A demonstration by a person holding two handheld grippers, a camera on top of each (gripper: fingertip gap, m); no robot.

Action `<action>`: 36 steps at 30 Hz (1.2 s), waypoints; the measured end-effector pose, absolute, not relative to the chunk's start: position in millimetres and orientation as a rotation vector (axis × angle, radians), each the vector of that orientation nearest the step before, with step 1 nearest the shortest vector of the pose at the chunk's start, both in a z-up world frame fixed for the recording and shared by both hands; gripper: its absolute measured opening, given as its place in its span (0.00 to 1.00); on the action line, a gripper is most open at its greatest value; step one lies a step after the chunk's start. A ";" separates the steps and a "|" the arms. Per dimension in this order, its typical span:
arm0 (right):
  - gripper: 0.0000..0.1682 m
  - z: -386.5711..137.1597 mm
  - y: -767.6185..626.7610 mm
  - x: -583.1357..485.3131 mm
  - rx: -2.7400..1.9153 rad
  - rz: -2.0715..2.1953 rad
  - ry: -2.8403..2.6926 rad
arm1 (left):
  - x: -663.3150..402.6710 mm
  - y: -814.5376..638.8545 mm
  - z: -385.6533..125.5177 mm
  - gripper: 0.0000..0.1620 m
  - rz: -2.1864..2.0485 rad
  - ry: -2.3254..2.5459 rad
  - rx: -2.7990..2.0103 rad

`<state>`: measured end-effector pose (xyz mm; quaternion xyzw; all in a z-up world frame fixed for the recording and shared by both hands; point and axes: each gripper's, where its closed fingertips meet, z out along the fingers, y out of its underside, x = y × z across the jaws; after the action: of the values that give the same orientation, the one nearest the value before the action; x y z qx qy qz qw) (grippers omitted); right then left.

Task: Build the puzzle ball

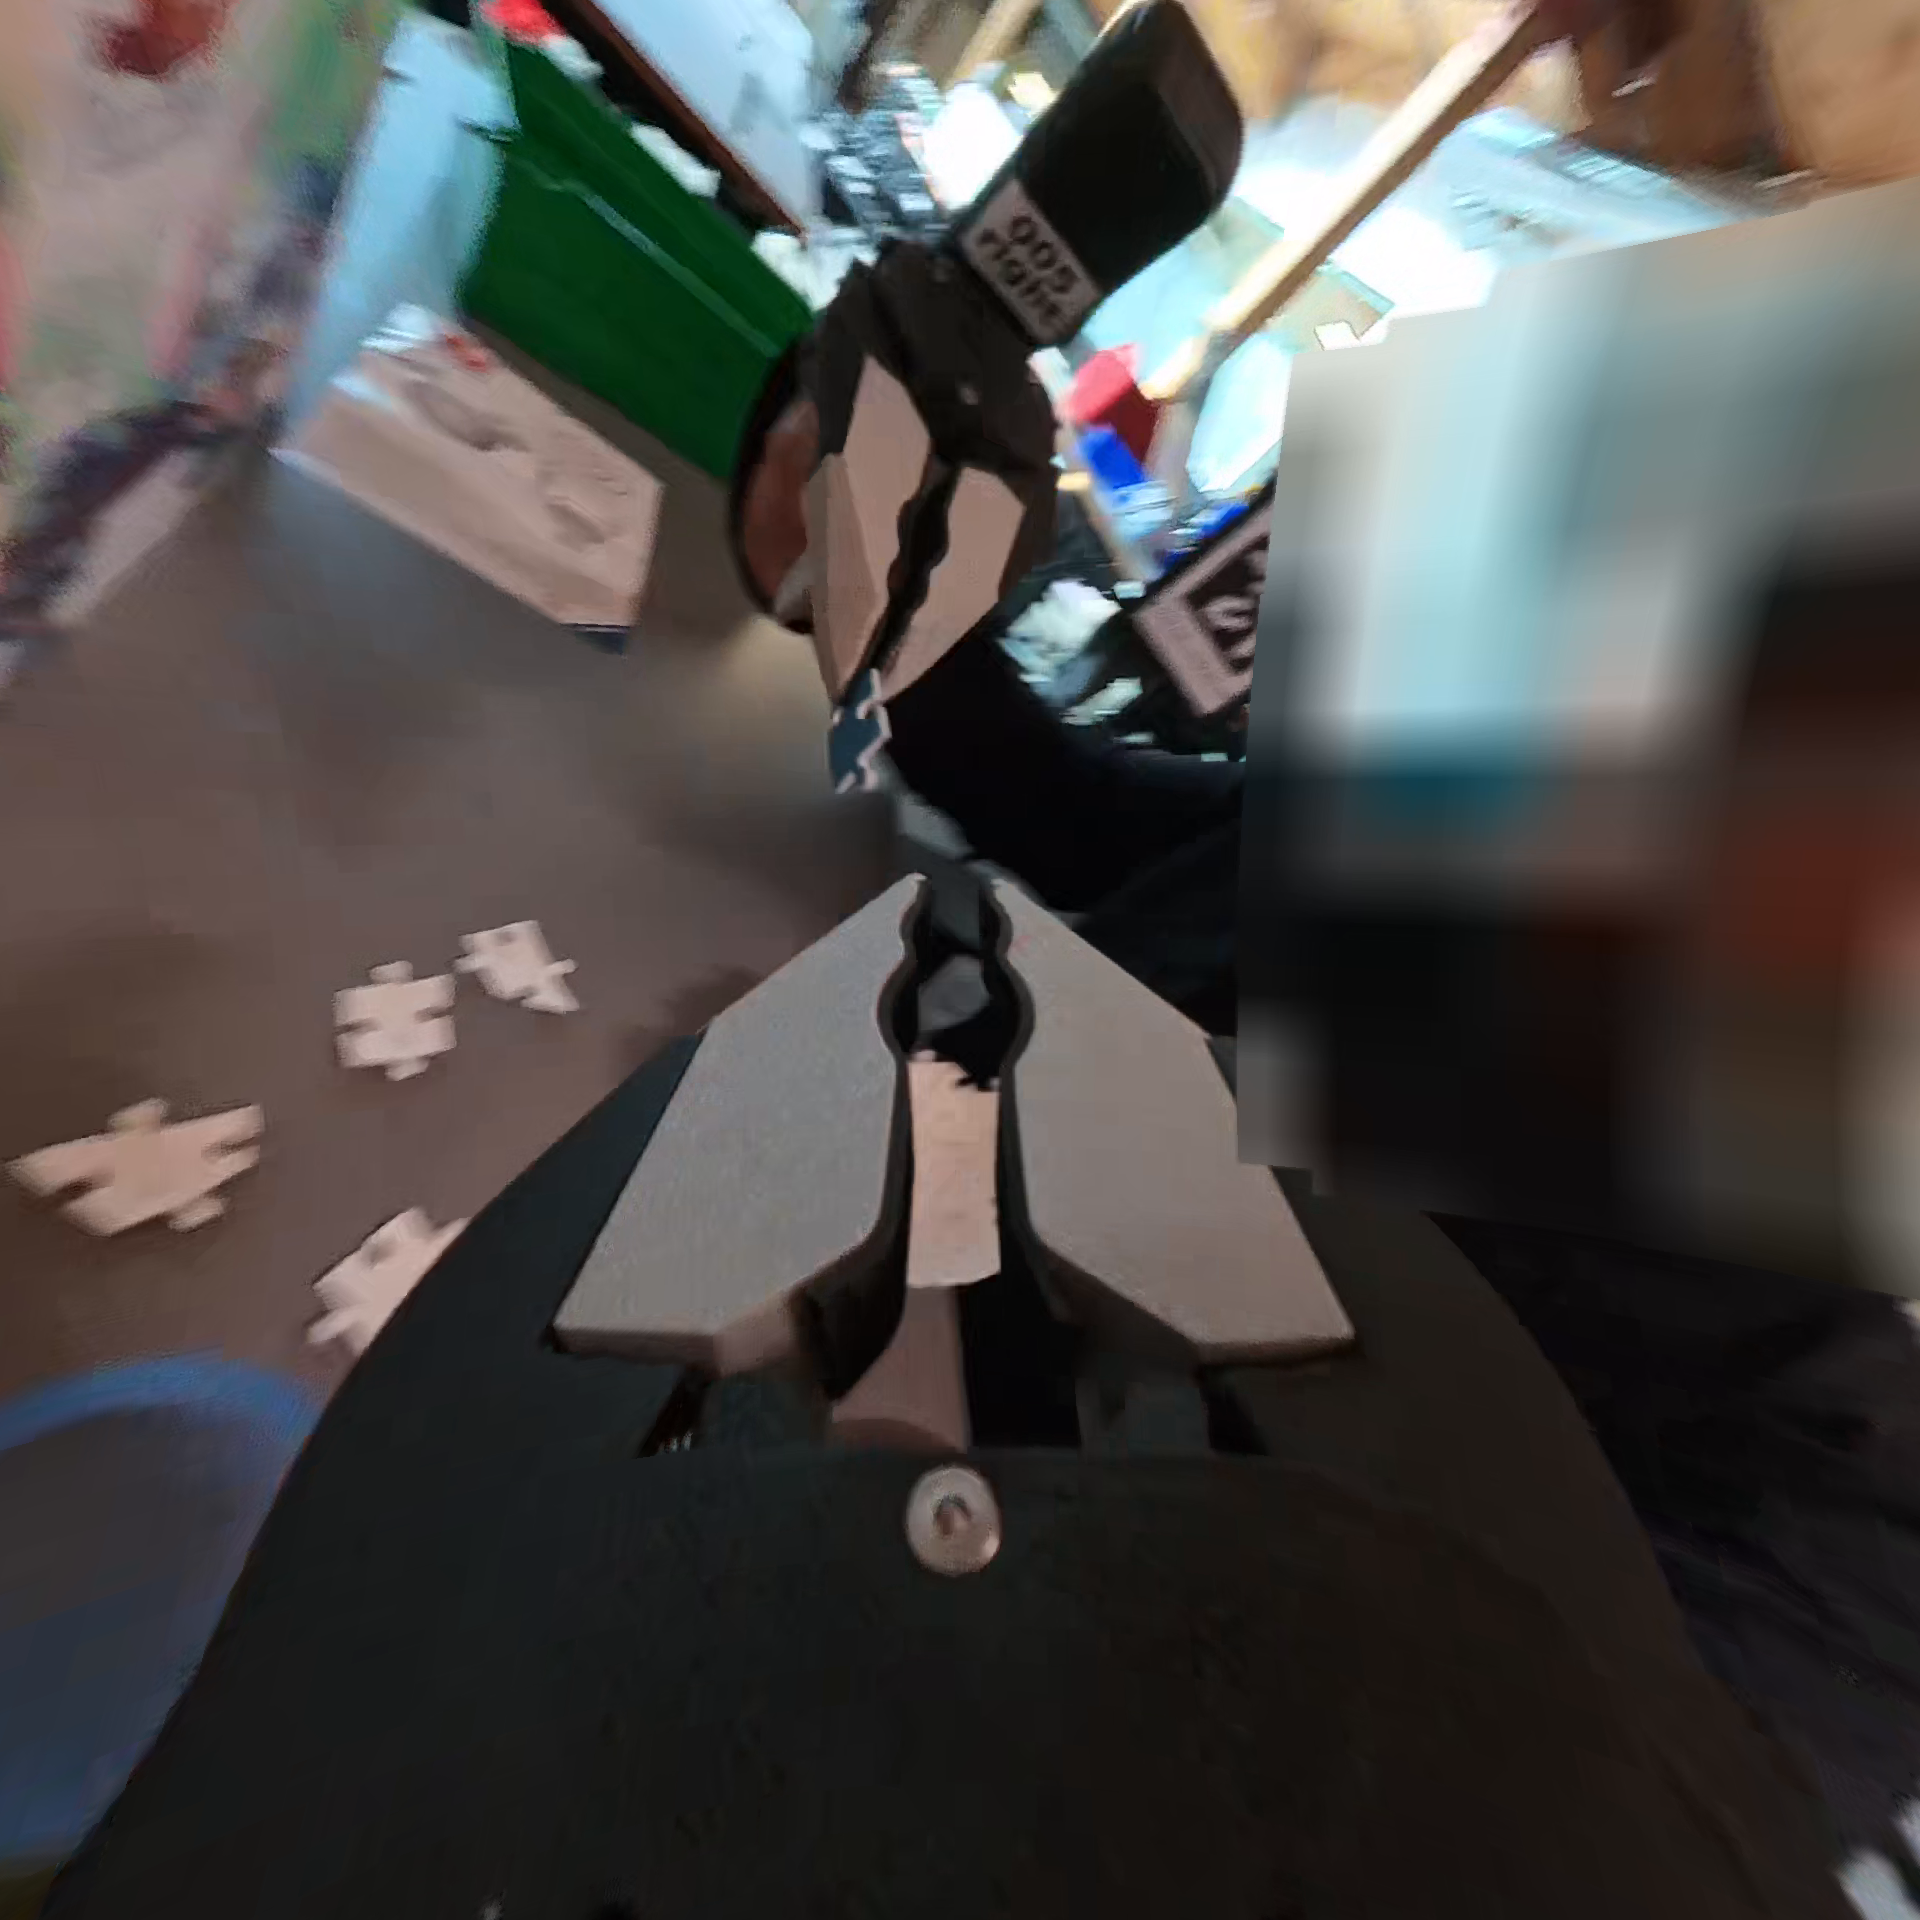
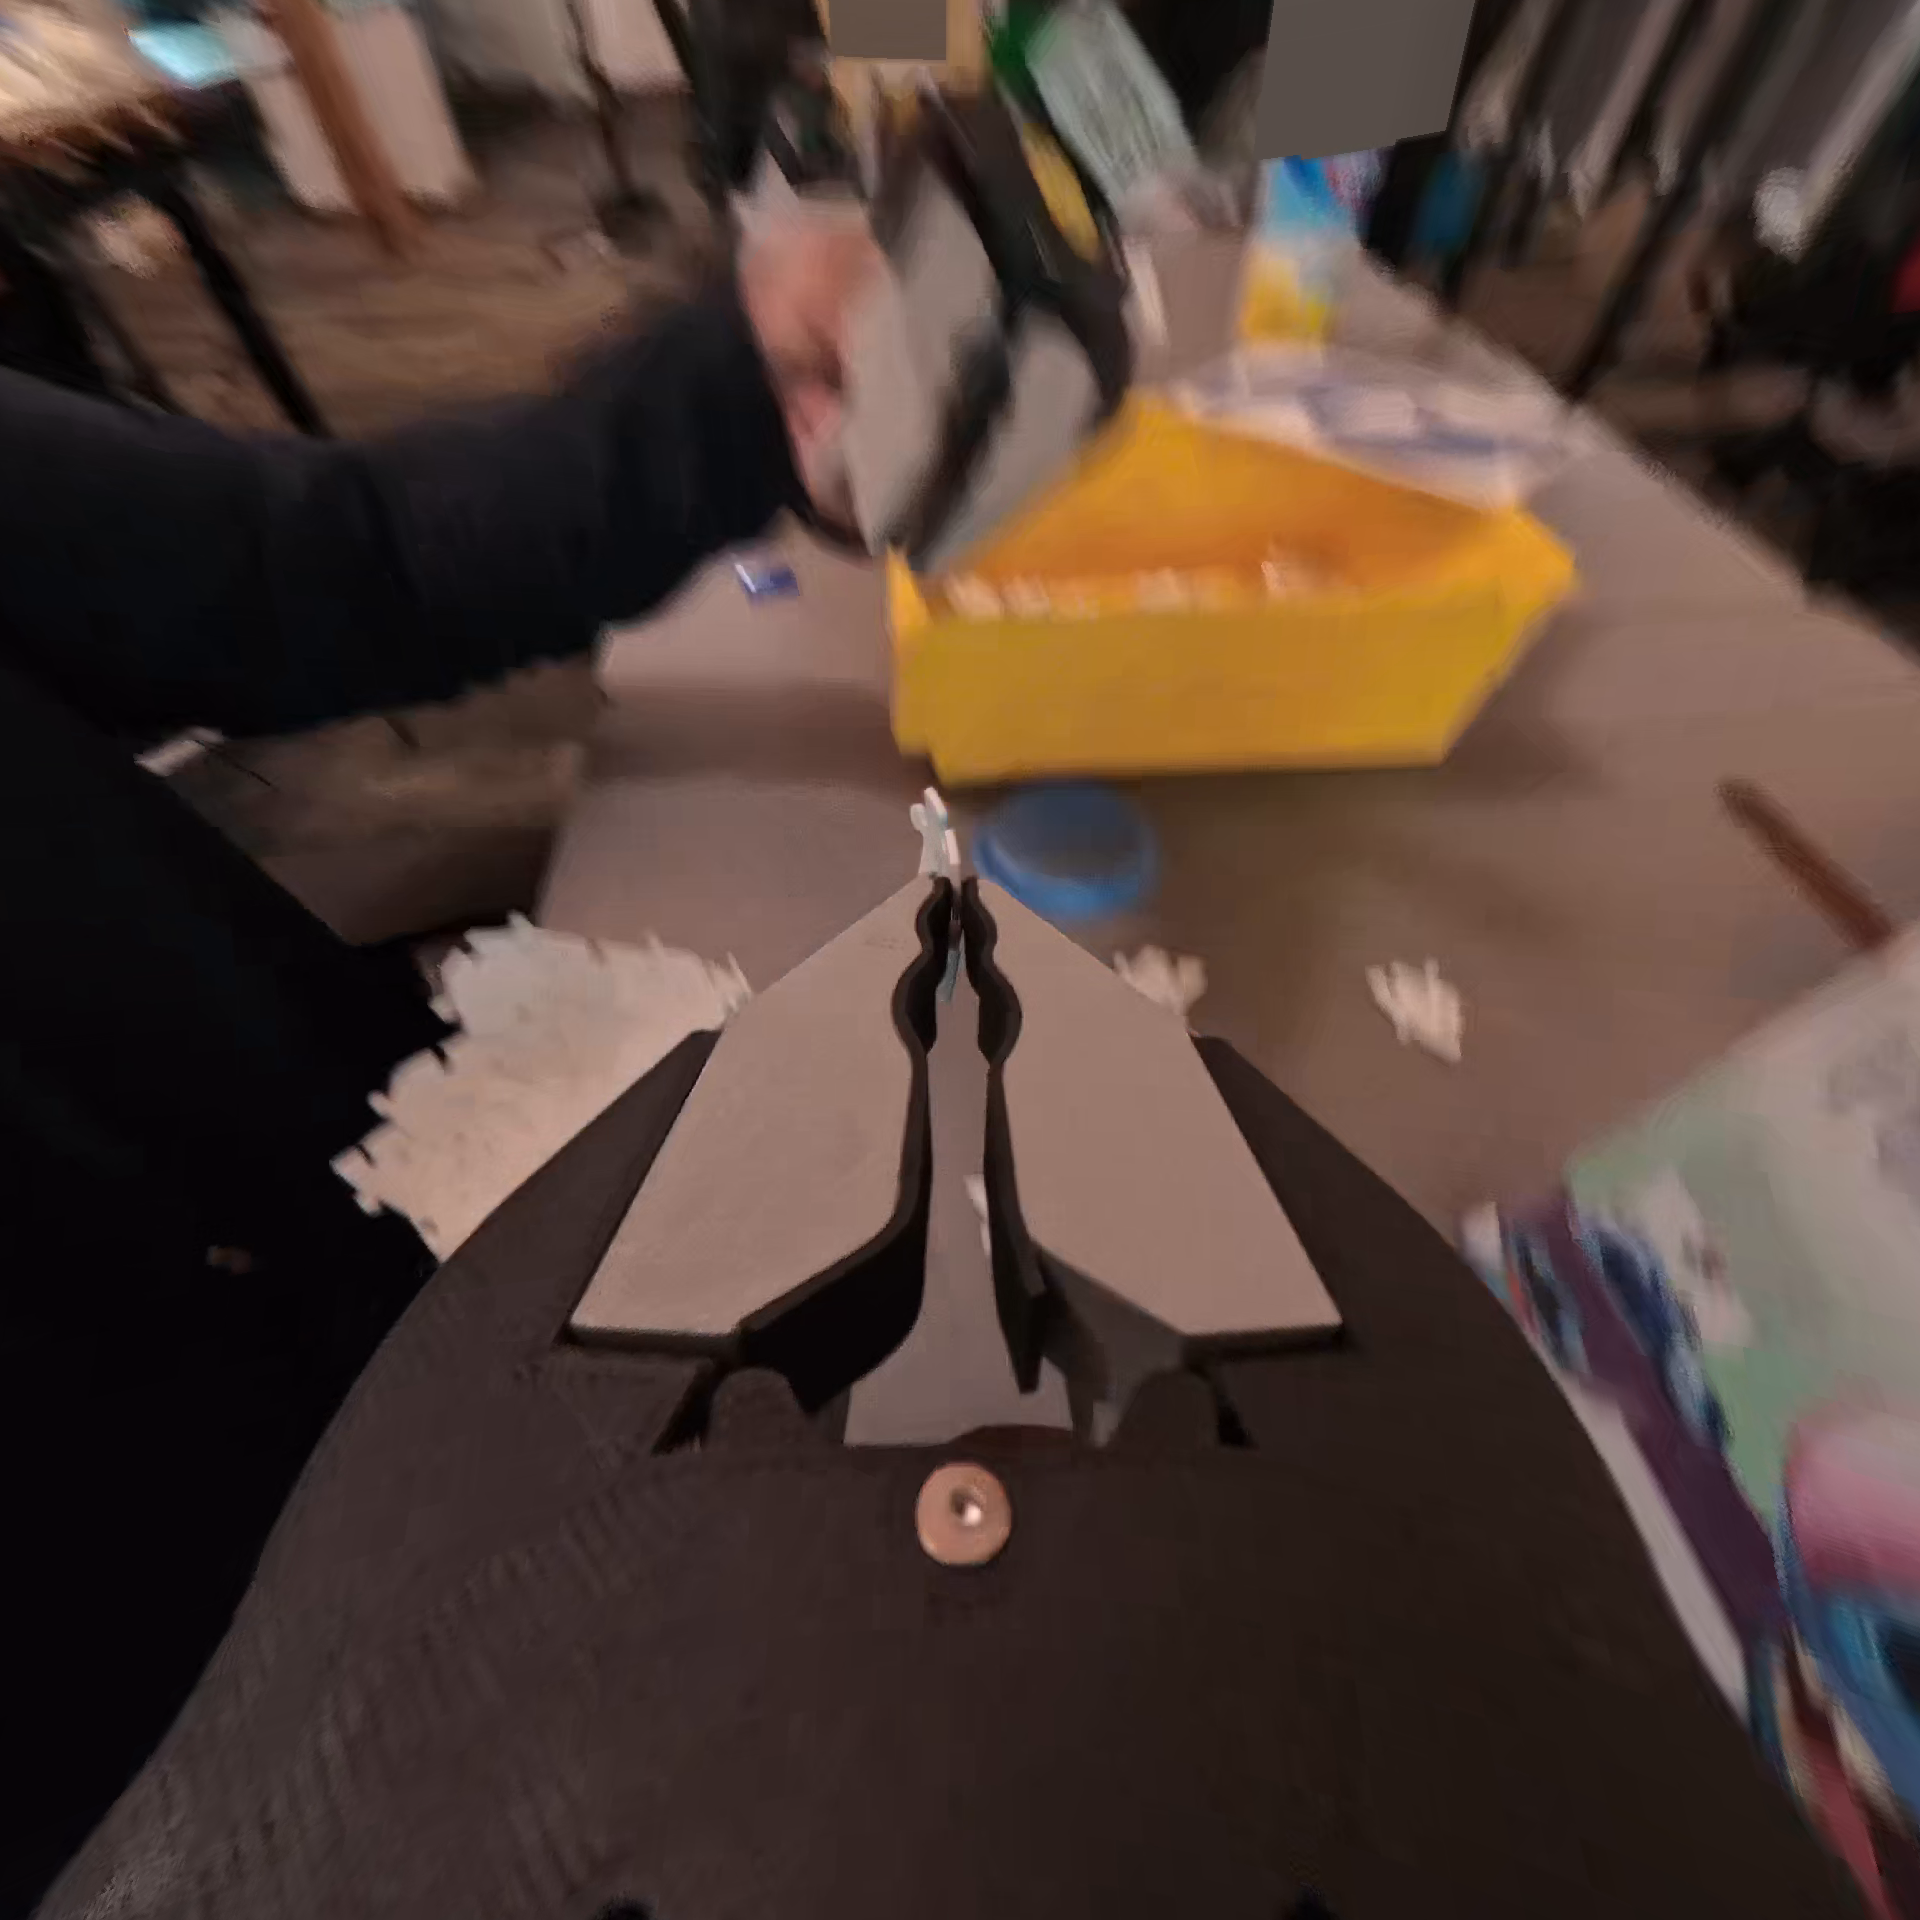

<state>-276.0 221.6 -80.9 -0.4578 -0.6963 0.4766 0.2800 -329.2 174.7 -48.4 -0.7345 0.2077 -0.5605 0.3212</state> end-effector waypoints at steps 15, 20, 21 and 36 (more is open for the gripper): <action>0.13 -243.5 317.1 -265.4 -1.848 0.649 -1.911 | -541.1 122.1 -81.5 0.29 -0.168 0.101 -2.223; 0.17 -221.2 317.2 -273.4 -1.737 0.681 -1.830 | -567.1 122.8 -104.8 0.31 -0.128 0.060 -2.286; 0.16 -215.3 316.5 -275.1 -1.715 0.706 -1.802 | -573.3 124.9 -107.2 0.32 -0.094 0.060 -2.304; 0.23 -187.4 309.6 -287.2 -1.516 0.843 -1.627 | -637.5 144.3 -82.1 0.36 0.108 -0.068 -2.374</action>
<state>-287.2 309.6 -187.4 -0.5915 -0.6350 0.3289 0.3725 -637.5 144.3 -82.1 -0.9266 -0.0265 0.0422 0.3726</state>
